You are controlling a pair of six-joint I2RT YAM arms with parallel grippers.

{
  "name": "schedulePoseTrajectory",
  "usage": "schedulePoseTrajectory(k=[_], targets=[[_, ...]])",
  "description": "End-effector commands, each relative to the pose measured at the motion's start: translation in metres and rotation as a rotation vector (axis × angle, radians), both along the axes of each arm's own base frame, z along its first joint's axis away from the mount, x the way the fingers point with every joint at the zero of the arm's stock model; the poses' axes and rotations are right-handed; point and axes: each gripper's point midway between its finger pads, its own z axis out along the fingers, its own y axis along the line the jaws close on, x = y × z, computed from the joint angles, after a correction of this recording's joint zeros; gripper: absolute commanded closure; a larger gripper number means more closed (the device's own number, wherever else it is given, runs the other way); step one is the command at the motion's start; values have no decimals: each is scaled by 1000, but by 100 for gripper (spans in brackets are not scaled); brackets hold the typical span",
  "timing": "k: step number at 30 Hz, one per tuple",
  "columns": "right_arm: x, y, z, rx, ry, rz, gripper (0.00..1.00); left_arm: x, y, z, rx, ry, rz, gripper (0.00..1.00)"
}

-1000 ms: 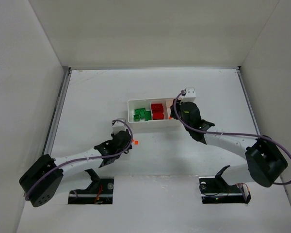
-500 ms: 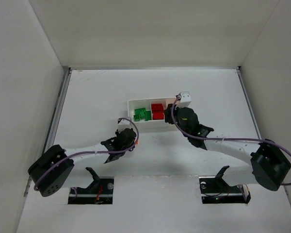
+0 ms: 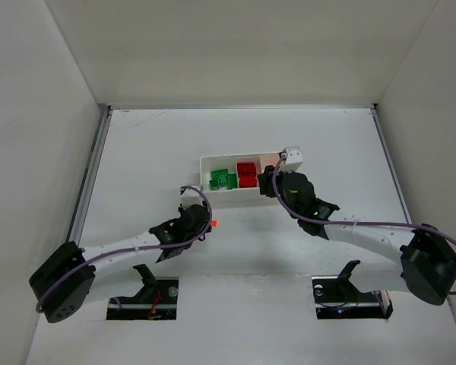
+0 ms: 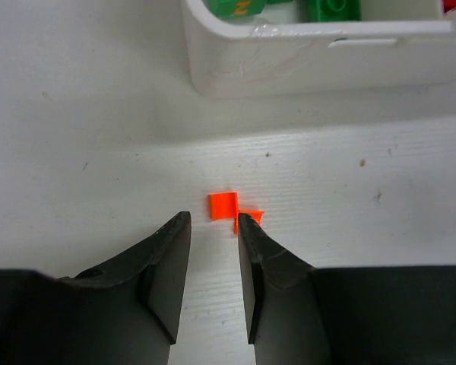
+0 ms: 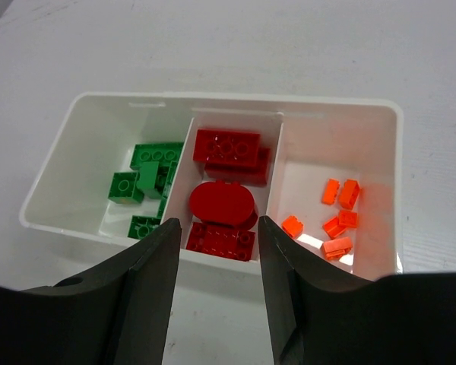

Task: Sort the legos into containers by color

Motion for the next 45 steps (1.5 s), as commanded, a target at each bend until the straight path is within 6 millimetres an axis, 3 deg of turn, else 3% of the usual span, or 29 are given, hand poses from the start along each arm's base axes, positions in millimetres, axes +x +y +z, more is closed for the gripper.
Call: schedulePoseTrajectory(k=[1,9,23,28,35,45], targets=[[3,5,12,47,-34,-5,49,-1,4,9,-40,-35,39,72],[2,5,16,58,-41,-3,49,-8,-14,-2,-27,9,-19,70],[-4,12,15,57,-39,20,45,1,-29,-13,8,28,-35,65],[-4,12,15,57,-39,20,45,6,-26,-14,18,26,-18,64],[-5,11,16,60,-41,20,45,10,-18,-14,35,15,7,74],[-7,17,15,58,-40,31,45,8,-11,-3,1,-22,15,72]])
